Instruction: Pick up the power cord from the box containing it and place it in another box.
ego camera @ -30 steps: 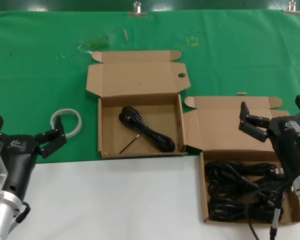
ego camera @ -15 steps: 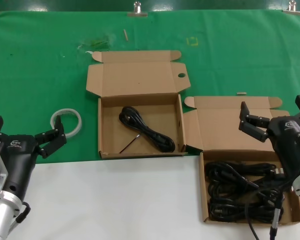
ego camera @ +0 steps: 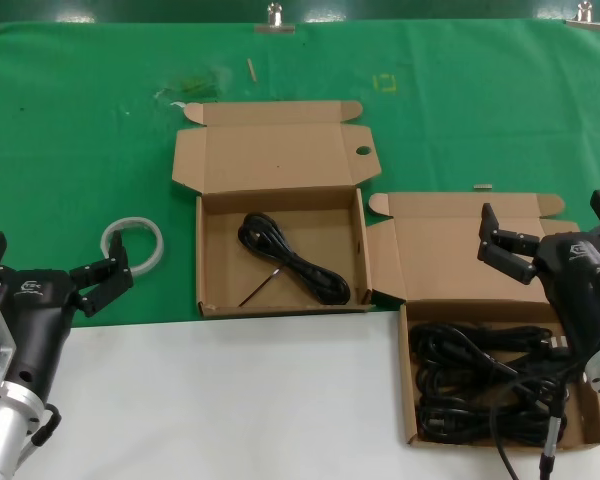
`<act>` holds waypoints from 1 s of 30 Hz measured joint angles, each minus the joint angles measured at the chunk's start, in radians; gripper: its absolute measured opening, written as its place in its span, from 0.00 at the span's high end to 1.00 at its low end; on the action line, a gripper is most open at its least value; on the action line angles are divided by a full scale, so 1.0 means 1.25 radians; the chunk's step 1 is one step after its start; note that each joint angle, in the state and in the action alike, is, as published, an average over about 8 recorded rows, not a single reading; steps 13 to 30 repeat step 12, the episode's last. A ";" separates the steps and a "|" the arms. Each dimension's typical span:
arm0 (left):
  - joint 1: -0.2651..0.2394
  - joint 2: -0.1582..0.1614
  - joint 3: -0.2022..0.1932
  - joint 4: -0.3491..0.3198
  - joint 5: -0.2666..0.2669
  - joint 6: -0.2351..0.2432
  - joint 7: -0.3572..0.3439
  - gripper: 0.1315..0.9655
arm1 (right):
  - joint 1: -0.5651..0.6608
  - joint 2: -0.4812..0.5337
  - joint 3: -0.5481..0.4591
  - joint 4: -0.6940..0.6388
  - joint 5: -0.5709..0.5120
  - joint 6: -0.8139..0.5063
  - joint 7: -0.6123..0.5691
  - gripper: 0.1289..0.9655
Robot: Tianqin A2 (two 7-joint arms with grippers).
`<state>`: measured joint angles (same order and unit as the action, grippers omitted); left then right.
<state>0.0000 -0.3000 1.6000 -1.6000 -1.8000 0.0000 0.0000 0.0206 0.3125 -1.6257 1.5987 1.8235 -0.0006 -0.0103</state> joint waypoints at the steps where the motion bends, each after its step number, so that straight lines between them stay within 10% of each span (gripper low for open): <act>1: 0.000 0.000 0.000 0.000 0.000 0.000 0.000 0.00 | 0.000 0.000 0.000 0.000 0.000 0.000 0.000 0.00; 30: 0.000 0.000 0.000 0.000 0.000 0.000 0.000 0.00 | 0.000 0.000 0.000 0.000 0.000 0.000 0.000 0.00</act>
